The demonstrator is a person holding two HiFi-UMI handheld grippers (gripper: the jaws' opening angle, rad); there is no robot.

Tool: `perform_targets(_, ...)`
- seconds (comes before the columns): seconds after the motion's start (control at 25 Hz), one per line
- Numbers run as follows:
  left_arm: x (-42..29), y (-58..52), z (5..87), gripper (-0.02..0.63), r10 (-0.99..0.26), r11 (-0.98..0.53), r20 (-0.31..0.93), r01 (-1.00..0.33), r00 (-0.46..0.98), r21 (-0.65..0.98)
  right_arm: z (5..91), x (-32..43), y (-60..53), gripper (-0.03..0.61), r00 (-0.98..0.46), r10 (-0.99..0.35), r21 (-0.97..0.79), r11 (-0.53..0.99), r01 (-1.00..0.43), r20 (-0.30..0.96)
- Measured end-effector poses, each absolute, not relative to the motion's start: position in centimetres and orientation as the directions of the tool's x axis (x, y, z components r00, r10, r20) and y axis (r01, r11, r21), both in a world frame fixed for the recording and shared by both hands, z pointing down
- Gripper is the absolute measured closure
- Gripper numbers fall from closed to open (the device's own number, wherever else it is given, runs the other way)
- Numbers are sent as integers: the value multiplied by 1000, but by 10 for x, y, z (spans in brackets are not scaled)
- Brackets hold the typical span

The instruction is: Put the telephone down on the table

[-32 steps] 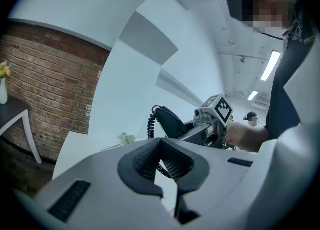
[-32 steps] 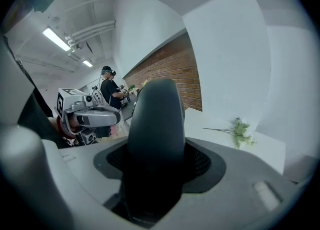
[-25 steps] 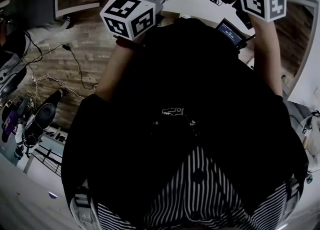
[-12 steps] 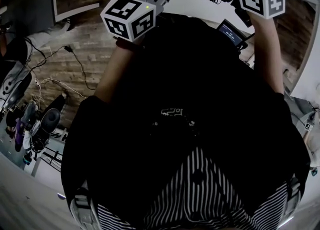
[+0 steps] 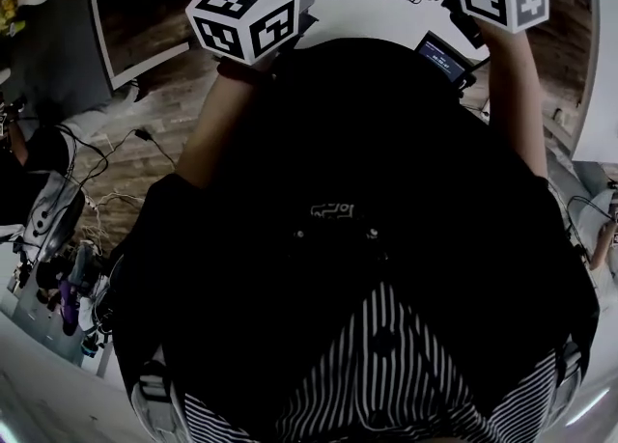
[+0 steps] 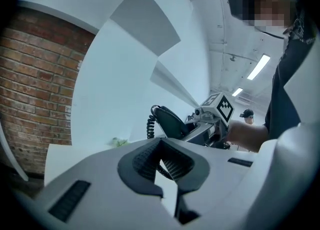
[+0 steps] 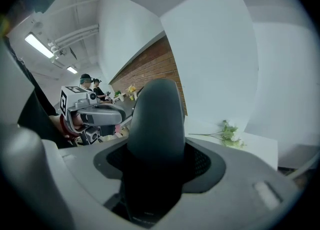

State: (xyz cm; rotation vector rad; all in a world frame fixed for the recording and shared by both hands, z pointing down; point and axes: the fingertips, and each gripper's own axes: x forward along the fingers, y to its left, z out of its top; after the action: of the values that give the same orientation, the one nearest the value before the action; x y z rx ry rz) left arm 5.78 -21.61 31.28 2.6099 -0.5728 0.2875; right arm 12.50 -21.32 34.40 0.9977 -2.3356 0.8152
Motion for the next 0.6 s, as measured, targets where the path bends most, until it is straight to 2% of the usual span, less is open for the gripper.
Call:
perform_targets(0.24,61,-225,311,612,-309,-827,300,-411,903,385,338,134,-218,301,-601,-510,-333,523,-785,616)
perform_targets(0.6,57,-216,321,612,-271,-807,329,-400,905,435,342,130,-222,301,-594,-487,-339,514,-788,641)
